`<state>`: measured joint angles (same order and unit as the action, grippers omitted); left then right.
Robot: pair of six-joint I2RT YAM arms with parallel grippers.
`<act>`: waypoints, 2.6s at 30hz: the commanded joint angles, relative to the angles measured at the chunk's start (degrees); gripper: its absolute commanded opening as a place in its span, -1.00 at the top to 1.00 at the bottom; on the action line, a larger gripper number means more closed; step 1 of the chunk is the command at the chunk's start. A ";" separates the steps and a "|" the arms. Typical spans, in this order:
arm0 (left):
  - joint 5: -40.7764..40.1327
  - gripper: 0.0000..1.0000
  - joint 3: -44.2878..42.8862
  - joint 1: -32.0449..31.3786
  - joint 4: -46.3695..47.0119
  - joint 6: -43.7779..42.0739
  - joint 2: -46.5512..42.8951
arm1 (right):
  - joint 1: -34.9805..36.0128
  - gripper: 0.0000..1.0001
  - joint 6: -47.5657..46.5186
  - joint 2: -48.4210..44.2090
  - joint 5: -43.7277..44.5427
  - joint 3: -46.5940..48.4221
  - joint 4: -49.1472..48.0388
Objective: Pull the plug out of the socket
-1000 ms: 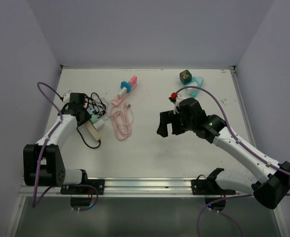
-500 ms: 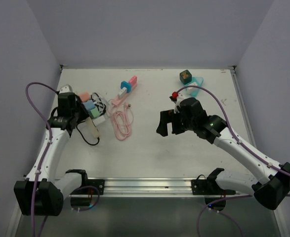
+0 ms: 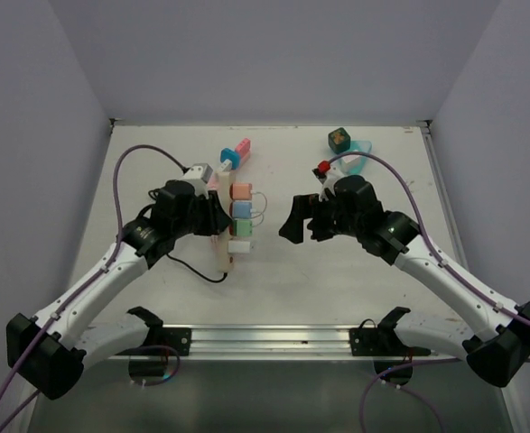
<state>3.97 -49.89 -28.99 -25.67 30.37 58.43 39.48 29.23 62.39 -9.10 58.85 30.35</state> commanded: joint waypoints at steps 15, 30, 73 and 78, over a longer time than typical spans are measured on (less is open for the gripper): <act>-3.35 1.00 2.60 -16.01 18.63 -5.06 4.15 | -3.36 -0.80 7.24 8.27 -0.82 3.82 -9.33; -1.68 1.00 5.15 -16.01 23.82 -6.99 4.23 | -6.52 -0.50 10.76 15.83 -12.60 -3.22 -23.67; -4.23 -0.72 -7.77 -10.47 22.95 -7.07 18.29 | -5.03 1.00 0.91 14.86 -19.37 -0.84 -22.70; -4.32 -0.47 -7.50 -10.21 23.21 -7.43 19.79 | -4.86 1.00 0.82 14.86 -19.81 -0.40 -22.61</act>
<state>-1.28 -55.42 -39.59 -4.36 24.34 77.69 33.85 30.89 79.77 -25.52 55.18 9.21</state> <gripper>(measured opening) 0.766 0.363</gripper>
